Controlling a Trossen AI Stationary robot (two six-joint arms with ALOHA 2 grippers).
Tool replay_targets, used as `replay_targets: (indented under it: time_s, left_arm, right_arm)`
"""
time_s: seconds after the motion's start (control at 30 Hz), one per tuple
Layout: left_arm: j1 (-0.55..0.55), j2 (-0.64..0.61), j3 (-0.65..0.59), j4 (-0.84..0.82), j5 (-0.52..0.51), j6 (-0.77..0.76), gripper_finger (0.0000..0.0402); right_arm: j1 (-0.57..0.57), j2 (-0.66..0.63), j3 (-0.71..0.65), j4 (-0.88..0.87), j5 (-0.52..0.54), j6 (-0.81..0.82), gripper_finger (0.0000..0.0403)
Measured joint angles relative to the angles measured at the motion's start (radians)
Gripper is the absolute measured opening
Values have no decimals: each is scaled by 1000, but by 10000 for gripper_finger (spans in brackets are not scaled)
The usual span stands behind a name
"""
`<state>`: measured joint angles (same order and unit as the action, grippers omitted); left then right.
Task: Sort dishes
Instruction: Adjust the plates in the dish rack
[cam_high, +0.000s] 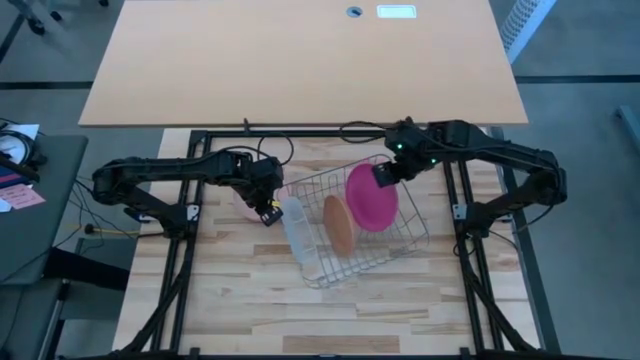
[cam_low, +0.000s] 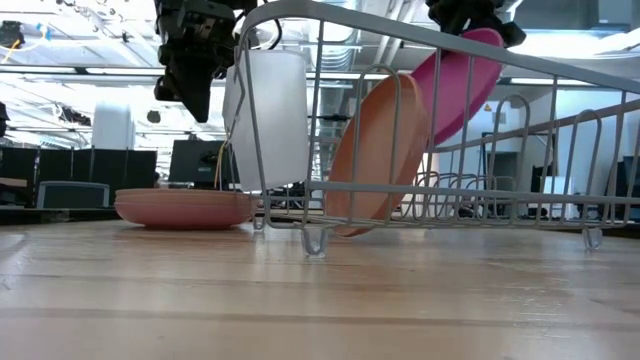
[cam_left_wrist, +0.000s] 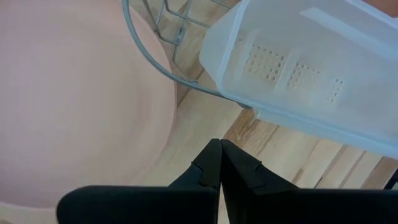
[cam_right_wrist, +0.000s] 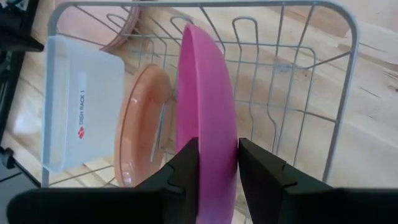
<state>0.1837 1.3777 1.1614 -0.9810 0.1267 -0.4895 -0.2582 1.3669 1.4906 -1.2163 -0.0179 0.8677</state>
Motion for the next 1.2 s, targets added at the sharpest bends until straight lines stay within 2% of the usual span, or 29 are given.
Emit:
replay_targets:
  time_s: [0.5,1.2]
  left_arm:
    - [0,0,0,5,30,-9,0]
    - [0,0,0,7,29,-6,0]
  right_arm:
    - [112,110,1,-9,23,76,107]
    - [121,111,1,22,37,99,107]
